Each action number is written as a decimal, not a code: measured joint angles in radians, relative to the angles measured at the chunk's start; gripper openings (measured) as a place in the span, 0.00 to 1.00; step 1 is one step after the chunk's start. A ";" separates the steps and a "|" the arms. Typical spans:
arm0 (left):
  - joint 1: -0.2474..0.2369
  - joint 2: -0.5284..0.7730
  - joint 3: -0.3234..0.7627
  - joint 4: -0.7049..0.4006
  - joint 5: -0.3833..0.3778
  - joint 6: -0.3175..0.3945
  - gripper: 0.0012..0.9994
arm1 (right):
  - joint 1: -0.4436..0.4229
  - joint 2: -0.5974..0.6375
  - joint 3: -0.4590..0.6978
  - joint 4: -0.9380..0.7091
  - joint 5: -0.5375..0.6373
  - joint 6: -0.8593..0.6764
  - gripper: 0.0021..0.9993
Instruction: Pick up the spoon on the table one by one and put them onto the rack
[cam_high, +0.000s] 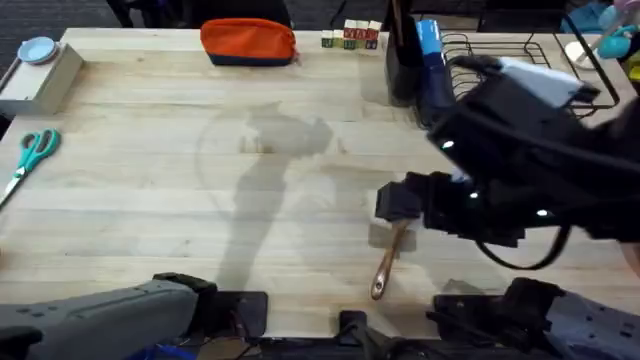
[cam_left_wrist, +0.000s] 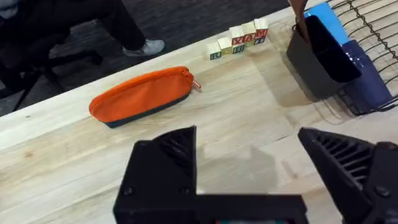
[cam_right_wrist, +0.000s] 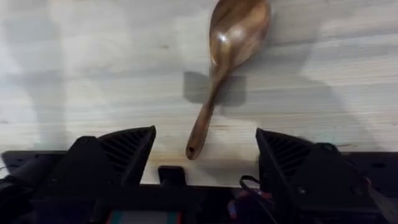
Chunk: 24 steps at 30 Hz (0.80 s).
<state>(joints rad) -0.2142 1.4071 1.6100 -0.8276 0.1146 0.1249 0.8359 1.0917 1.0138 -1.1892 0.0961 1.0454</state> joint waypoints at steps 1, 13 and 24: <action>0.000 0.000 0.000 0.000 0.000 0.000 0.99 | 0.011 0.012 0.000 0.000 0.006 0.008 1.00; 0.000 0.000 0.000 0.000 0.000 0.000 0.99 | 0.094 0.049 -0.116 0.163 0.046 0.142 1.00; 0.000 0.000 0.000 0.000 0.000 0.000 0.99 | 0.095 0.054 -0.235 0.271 0.038 0.364 1.00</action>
<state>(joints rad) -0.2142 1.4071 1.6100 -0.8276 0.1146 0.1249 0.9310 1.1457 0.7792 -0.9181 0.1341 1.4096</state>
